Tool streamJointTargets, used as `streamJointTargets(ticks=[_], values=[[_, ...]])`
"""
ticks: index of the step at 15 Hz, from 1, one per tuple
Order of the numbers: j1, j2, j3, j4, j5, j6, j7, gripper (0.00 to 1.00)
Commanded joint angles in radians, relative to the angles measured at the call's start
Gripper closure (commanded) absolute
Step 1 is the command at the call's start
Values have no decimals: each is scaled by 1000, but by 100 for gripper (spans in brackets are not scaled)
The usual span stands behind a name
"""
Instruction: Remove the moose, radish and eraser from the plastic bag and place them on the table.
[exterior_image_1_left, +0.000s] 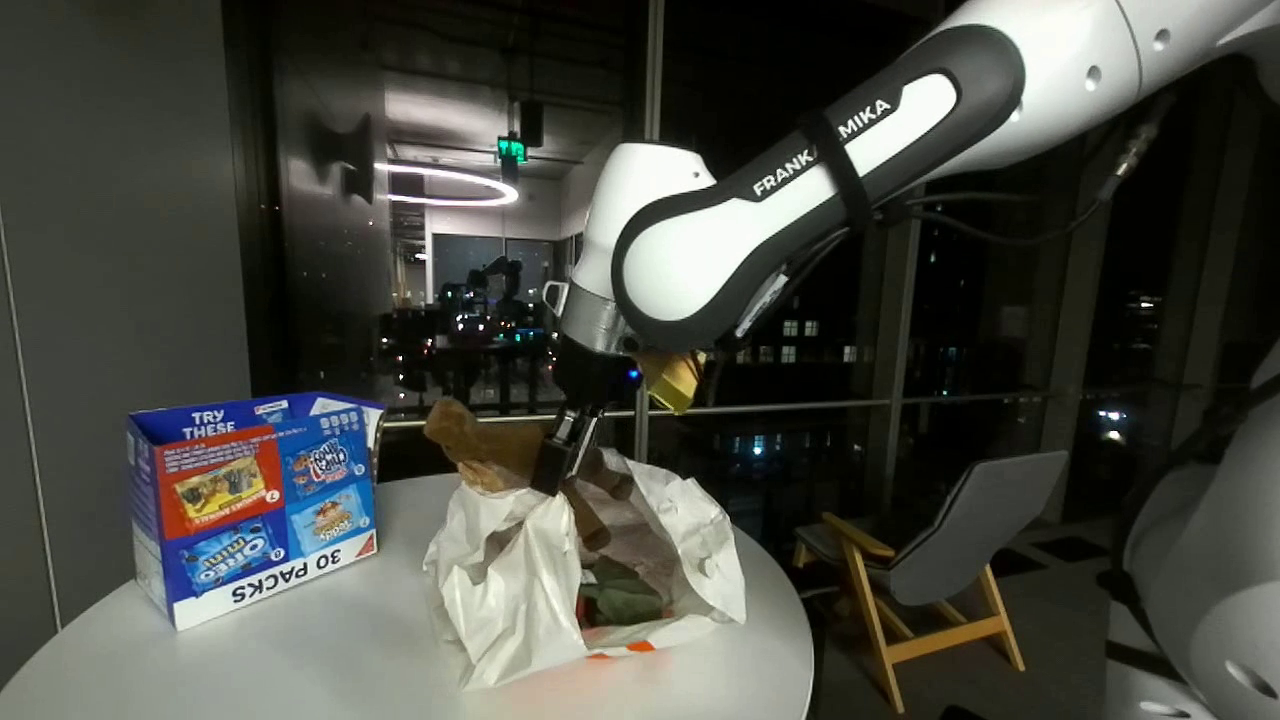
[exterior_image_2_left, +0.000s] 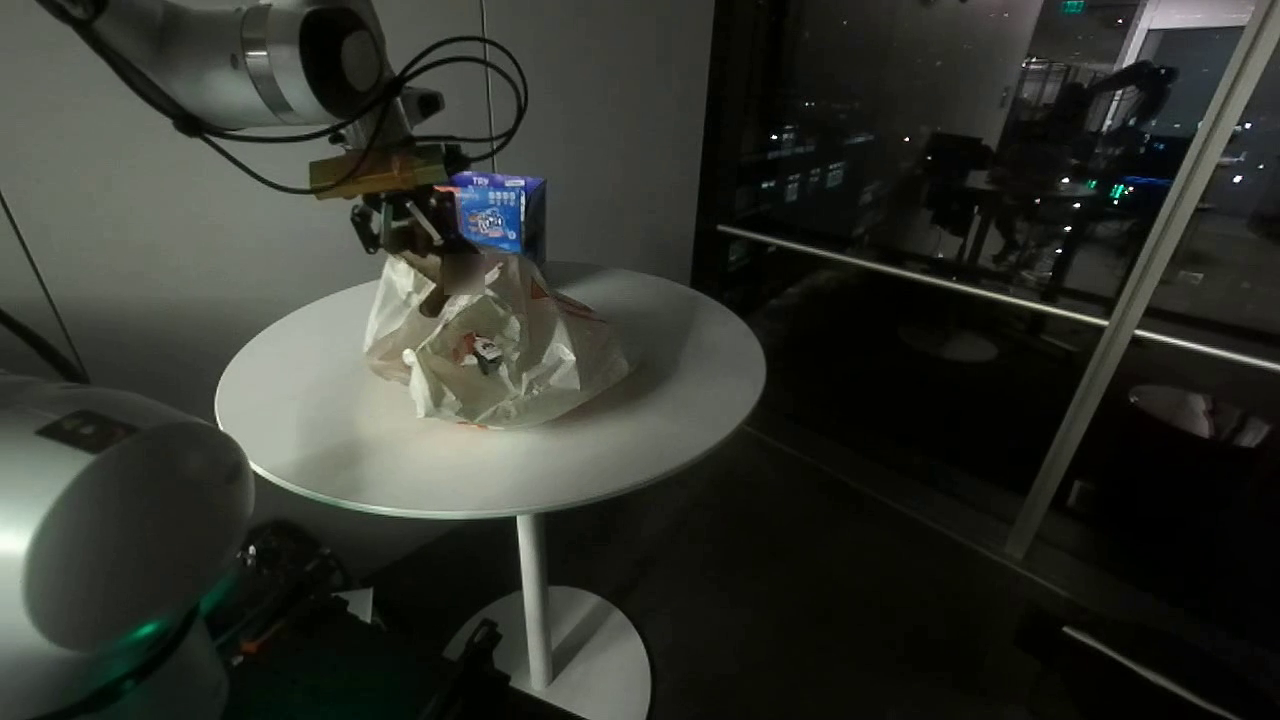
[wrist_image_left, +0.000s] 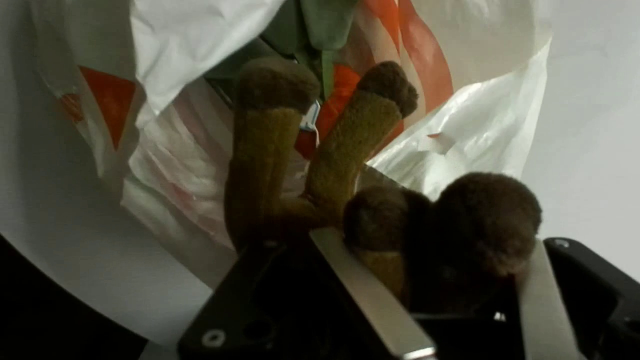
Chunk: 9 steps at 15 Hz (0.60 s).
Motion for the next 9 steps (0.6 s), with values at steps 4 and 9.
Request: streamJointTargets(ticks=[4, 9], values=[[-56, -61, 152, -45, -119, 258, 373, 97], [-353, -28, 437, -14, -550, 429, 734, 95]])
